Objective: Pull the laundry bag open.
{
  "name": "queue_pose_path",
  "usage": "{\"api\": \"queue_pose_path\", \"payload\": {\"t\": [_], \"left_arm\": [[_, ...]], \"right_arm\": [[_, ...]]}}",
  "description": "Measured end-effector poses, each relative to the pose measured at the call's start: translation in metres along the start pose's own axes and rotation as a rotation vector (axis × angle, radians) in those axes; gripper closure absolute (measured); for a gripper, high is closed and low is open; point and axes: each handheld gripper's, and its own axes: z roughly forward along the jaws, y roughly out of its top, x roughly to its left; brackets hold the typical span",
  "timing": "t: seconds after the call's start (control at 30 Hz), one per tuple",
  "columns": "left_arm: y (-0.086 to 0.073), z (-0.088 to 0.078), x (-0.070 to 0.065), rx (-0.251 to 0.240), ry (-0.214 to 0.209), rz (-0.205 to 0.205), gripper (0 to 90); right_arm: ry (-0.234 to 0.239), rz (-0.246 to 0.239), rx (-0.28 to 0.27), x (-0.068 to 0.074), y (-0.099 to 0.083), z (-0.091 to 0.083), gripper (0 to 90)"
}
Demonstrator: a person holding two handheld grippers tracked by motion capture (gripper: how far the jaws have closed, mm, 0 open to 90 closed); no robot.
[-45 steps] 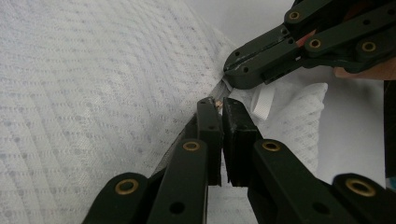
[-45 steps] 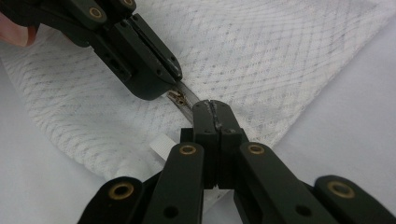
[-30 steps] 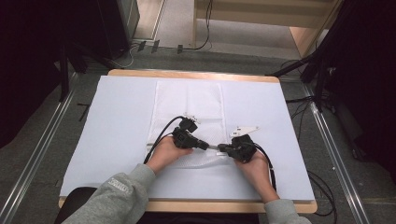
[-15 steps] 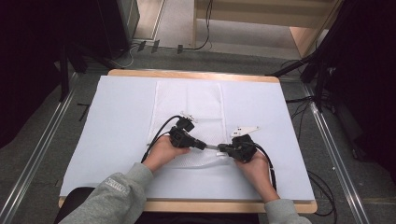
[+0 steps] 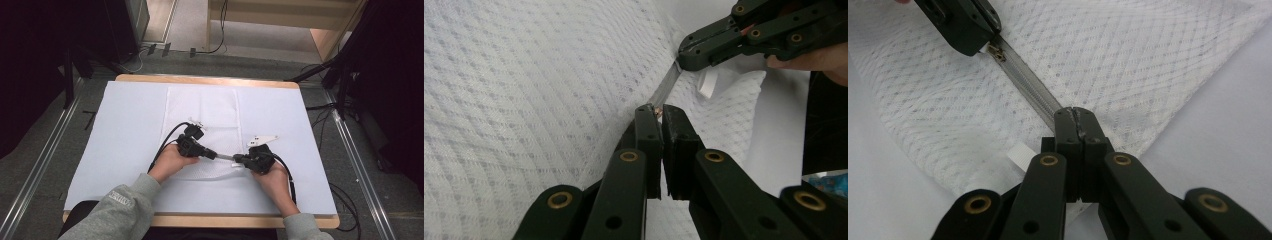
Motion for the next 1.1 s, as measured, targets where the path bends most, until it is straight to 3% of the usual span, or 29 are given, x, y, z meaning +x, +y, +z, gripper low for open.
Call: {"api": "queue_pose_path", "payload": {"t": [0.2,0.37,0.63,1.1], "left_arm": [[-0.001,-0.002,0.001,0.008,-0.022,-0.003,88.0],[-0.003,-0.007,0.005,0.000,-0.019,-0.022,88.0],[-0.004,-0.011,0.005,0.008,-0.018,-0.013,88.0],[-0.010,-0.024,0.011,0.001,-0.022,-0.036,88.0]], "right_arm": [[0.005,0.004,-0.002,-0.001,0.000,0.000,90.0],[0.010,0.004,-0.003,-0.001,0.000,0.000,90.0],[0.012,0.008,-0.003,-0.002,0.000,0.000,90.0],[0.014,0.006,-0.002,-0.002,0.000,0.000,90.0]]}}
